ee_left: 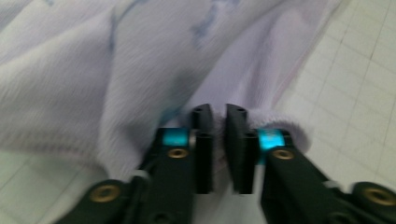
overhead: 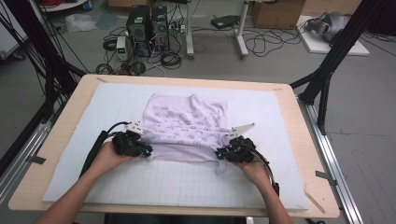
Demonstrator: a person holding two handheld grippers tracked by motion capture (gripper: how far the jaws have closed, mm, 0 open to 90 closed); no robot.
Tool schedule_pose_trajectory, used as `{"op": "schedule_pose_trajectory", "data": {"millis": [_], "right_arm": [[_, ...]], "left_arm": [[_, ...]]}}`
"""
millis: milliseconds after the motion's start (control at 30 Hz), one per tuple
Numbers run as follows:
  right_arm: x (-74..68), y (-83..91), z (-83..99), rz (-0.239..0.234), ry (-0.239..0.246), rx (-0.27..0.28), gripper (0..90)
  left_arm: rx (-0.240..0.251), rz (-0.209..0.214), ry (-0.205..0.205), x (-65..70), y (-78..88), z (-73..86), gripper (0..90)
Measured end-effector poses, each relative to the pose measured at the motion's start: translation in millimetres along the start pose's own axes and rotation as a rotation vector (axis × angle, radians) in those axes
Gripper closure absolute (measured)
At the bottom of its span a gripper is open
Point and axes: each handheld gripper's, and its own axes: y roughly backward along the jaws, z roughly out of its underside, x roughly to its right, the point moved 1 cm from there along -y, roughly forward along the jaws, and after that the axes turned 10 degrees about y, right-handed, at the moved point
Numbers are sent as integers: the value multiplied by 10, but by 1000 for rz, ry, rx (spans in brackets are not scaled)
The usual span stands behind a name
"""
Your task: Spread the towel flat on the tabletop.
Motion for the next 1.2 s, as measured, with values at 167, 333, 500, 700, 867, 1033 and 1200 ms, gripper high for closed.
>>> {"op": "schedule_pose_trajectory", "data": {"millis": [167, 333, 500, 700, 867, 1033, 1200], "right_arm": [[-24, 82, 0, -16, -7, 32, 852], [-121, 167, -26, -26, 15, 30, 852], [-232, 289, -21, -36, 29, 52, 853], [-417, 437, -47, -60, 63, 89, 852], [-498, 626, -124, -48, 90, 155, 767], [-361, 655, -98, -3, 48, 153, 669], [-276, 378, 21, 7, 32, 77, 563]], "left_arm": [[23, -3, 4, -2, 110, 61, 869], [49, 13, -1, 43, 232, 92, 870], [75, 25, -13, 124, 382, 154, 870], [111, 30, -36, 275, 585, 289, 871], [146, 32, -38, 324, 723, 291, 806], [158, 40, -20, 294, 661, 222, 619], [109, 56, -11, 259, 375, 222, 551]]}}
